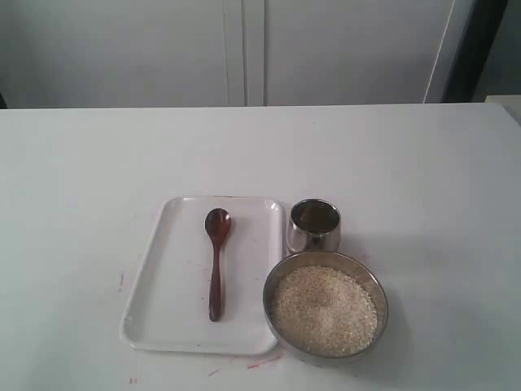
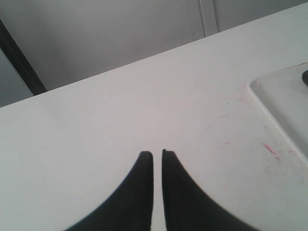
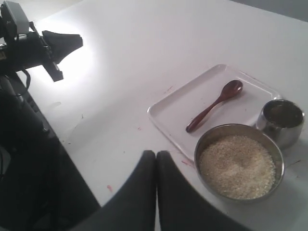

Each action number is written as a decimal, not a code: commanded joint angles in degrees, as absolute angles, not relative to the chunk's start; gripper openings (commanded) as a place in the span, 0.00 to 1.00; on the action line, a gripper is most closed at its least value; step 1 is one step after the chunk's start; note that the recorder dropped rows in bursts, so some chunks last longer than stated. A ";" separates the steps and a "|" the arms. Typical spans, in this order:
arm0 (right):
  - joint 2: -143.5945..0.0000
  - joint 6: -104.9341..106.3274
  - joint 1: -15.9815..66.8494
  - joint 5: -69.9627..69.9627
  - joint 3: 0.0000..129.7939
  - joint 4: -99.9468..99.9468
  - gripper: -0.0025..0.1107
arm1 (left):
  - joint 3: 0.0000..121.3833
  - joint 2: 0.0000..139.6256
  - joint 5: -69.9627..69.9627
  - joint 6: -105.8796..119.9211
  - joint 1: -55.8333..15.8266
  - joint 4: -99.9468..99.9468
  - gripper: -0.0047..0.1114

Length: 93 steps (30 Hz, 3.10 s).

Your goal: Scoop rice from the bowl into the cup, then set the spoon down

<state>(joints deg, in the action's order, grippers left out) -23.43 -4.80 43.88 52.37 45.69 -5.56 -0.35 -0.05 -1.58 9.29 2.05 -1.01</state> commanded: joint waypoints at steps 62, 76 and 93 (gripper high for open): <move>0.00 4.53 -4.19 21.29 0.45 0.00 0.02 | 0.00 0.00 -1.25 9.21 1.90 -0.51 0.16; 0.00 4.53 -4.19 21.29 0.45 0.00 0.02 | 0.00 0.00 -1.25 9.21 1.90 -0.51 0.16; 0.00 4.53 -4.19 21.29 0.45 0.00 0.02 | 0.00 0.00 -1.25 9.21 1.90 -0.51 0.16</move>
<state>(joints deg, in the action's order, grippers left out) -0.35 4.11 -3.94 21.38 0.78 0.00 -0.35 -0.05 -1.58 9.29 2.05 -1.01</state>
